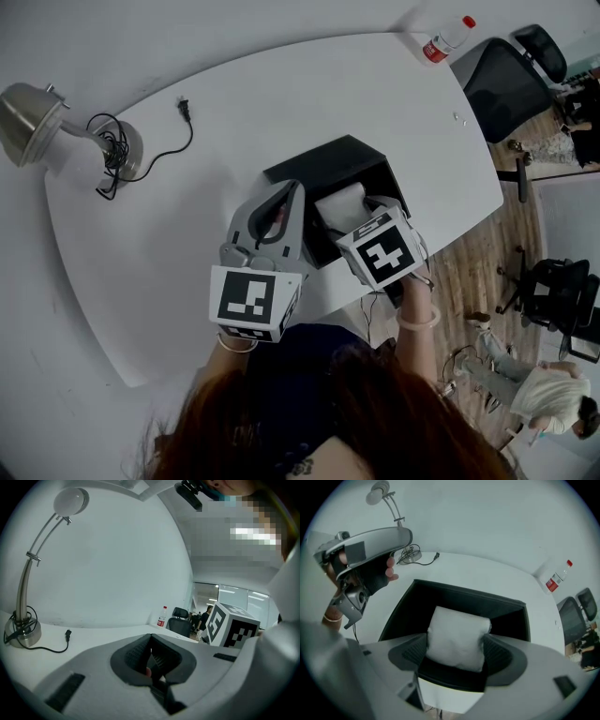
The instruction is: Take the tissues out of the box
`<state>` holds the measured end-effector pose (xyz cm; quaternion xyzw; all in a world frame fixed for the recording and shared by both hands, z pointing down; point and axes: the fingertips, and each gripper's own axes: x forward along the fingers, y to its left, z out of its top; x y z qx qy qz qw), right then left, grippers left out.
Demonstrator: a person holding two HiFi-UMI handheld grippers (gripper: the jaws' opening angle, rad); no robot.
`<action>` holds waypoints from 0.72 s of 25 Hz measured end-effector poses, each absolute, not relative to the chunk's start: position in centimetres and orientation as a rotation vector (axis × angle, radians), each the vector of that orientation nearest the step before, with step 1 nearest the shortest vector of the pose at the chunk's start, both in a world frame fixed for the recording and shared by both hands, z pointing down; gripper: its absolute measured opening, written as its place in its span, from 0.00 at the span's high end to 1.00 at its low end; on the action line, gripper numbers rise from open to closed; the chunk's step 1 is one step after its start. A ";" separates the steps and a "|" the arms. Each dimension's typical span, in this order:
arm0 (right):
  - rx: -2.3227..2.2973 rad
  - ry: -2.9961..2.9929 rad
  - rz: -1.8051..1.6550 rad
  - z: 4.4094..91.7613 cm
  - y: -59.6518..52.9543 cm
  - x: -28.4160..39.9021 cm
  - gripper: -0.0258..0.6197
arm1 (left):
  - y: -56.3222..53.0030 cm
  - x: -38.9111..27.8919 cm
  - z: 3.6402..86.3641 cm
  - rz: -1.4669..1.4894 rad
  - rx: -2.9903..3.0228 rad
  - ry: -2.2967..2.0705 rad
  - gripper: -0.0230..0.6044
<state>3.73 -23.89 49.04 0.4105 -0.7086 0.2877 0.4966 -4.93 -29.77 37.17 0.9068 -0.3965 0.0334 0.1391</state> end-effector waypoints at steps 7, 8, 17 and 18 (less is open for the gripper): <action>0.991 -1.673 0.692 49.3 -24.0 4.0 0.43 | -29.7 -4.9 37.4 0.099 2.612 -1.156 0.93; 0.991 -1.674 0.684 49.2 -24.0 3.9 0.43 | -29.7 -5.0 37.4 0.098 2.612 -1.160 0.93; 1.004 -1.714 0.640 48.6 -24.0 3.6 0.50 | -29.2 -5.4 36.4 0.097 2.614 -1.216 0.93; 1.004 -1.723 0.634 48.5 -23.9 3.5 0.50 | -29.2 -5.5 36.3 0.098 2.615 -1.223 0.93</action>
